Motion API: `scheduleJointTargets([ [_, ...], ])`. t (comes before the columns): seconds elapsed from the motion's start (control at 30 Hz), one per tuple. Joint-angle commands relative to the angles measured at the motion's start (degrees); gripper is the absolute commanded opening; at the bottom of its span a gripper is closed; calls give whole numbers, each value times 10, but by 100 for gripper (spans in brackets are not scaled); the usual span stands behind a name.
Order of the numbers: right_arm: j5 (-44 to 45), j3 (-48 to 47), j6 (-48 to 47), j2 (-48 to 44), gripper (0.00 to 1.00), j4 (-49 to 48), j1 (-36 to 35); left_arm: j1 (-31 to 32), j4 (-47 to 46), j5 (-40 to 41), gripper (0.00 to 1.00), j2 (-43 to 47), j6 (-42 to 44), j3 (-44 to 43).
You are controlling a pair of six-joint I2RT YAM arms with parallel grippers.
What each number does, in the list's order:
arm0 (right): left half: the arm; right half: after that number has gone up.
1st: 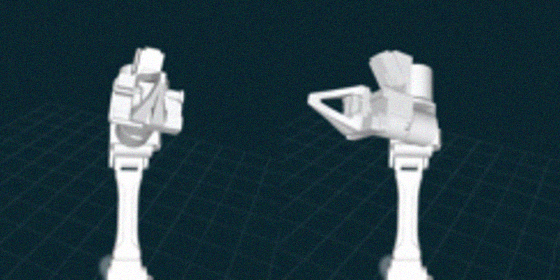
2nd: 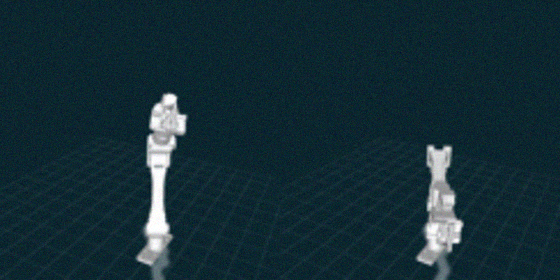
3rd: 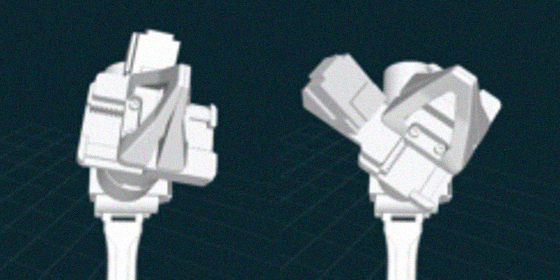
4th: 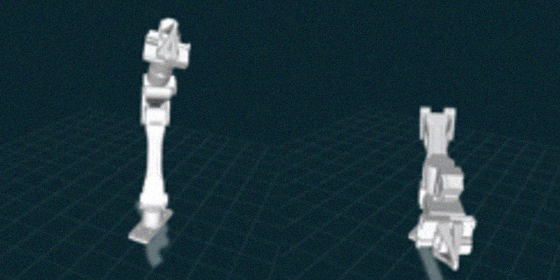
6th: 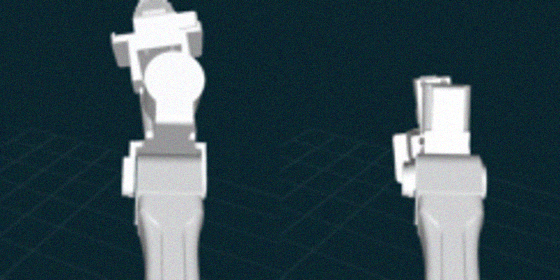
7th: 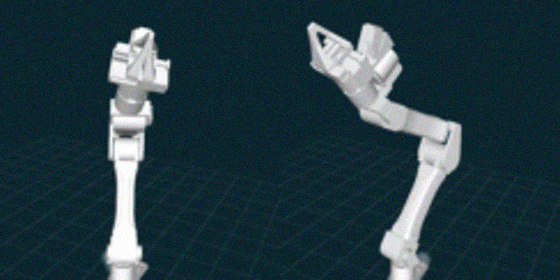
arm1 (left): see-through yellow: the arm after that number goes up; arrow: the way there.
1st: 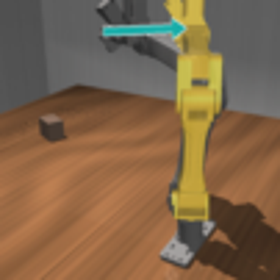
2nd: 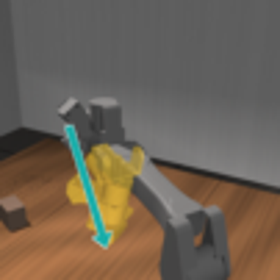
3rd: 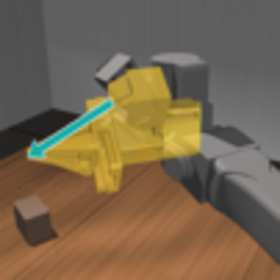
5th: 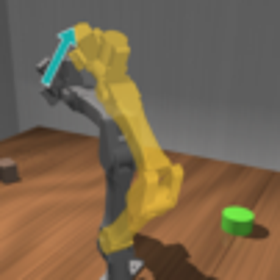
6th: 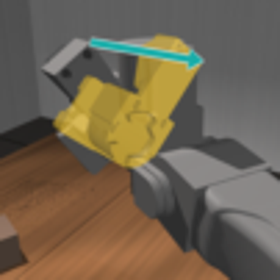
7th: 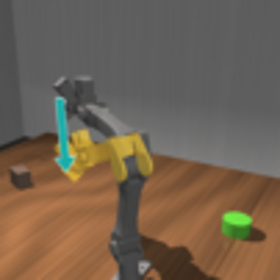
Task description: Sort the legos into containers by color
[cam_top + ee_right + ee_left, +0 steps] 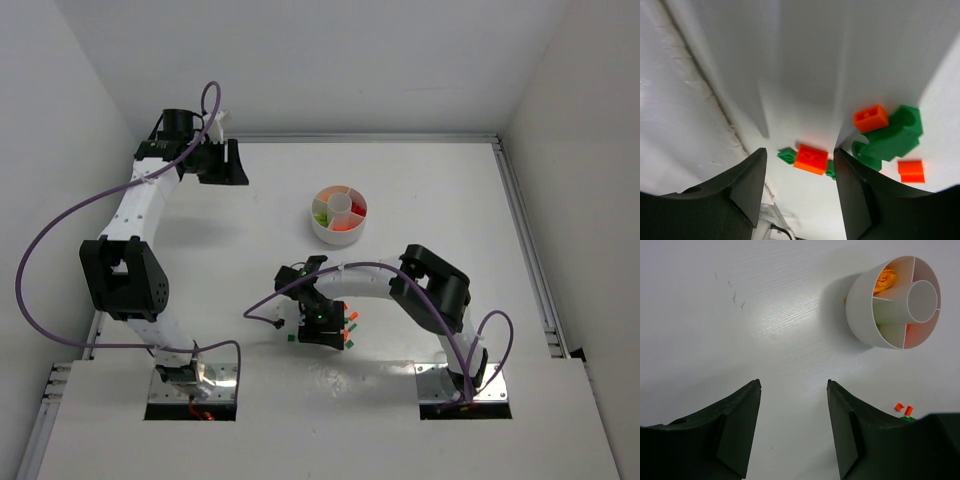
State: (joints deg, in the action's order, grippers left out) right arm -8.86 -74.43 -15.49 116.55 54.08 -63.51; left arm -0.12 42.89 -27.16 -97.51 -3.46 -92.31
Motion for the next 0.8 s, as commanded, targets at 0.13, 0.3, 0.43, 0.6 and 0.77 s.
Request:
scheduleJointTargets([
  [0.13, 57, 21, 4, 34, 57, -70, 6, -7, -7, -9, 61, 3, -1, -23],
  [0.3, 52, 21, 4, 39, 49, -70, 6, -7, -7, -9, 61, -2, -1, -29],
  [0.43, 52, 27, 4, 39, 42, -70, 6, -7, -7, -9, 61, -2, -1, -29],
  [0.6, 52, 21, 4, 39, 34, -70, 6, -7, -7, -9, 61, -2, -1, -29],
  [0.77, 46, -11, 4, 15, 29, -49, 6, -7, -7, -15, 61, -2, -1, -24],
])
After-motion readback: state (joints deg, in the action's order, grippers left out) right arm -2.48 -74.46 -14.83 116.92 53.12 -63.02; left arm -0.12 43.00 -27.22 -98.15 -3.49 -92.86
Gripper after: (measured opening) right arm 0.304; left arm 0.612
